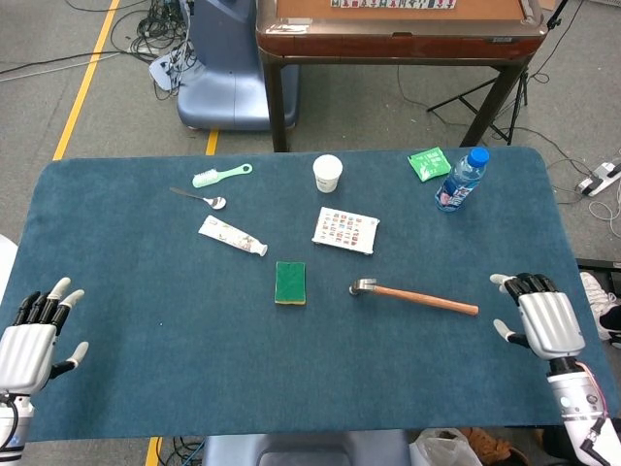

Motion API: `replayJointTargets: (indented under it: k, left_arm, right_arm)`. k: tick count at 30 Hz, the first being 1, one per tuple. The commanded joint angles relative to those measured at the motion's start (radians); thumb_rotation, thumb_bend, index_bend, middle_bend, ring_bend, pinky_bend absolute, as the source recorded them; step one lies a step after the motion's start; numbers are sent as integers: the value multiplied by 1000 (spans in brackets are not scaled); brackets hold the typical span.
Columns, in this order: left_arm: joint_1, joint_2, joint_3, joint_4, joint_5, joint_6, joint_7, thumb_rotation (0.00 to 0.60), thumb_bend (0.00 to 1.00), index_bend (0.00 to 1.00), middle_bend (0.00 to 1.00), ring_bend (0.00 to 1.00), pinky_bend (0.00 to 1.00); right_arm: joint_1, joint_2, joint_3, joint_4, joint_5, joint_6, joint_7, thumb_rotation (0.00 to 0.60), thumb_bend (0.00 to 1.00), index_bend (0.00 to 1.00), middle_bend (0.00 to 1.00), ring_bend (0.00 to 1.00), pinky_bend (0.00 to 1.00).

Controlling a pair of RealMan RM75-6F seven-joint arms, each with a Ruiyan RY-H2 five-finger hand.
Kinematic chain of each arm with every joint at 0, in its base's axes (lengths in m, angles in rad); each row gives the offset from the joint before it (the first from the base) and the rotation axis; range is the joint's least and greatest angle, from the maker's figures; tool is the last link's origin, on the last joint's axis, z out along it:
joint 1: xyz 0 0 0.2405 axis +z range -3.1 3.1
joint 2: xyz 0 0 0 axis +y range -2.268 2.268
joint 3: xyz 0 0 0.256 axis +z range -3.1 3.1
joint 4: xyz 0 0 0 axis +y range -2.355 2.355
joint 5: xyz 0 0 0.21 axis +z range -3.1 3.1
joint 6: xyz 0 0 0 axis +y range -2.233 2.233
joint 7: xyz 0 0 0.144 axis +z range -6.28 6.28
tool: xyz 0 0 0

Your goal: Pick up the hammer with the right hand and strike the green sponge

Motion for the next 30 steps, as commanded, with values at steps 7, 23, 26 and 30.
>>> replayJointTargets:
  k: [7,23,26,30]
  left_arm:
    - [11,4,4,14,-2,6,-21,600,243,229,65,112,54]
    - [19,3,9,29,17,20,-41,600,243,249,66,111,54]
    - [20,4,10,29,24,22,-42,600,243,250,65,112,54]
    - [24,8,9,30,24,28,-51,600,243,249,65,112,54]
  right_arm:
    - [95,-52,23,33,60,-138,-47,600,226,313,391,222,251]
    - [278,-204,56,138,152,-348,-102,600,226,335,316,180,251]
    - [312,-247,65,170,176,-378,-113,600,226,335,323,180,251]
    - [346,-295,78,198,213,-399,-129,600,226,335,327,180,251]
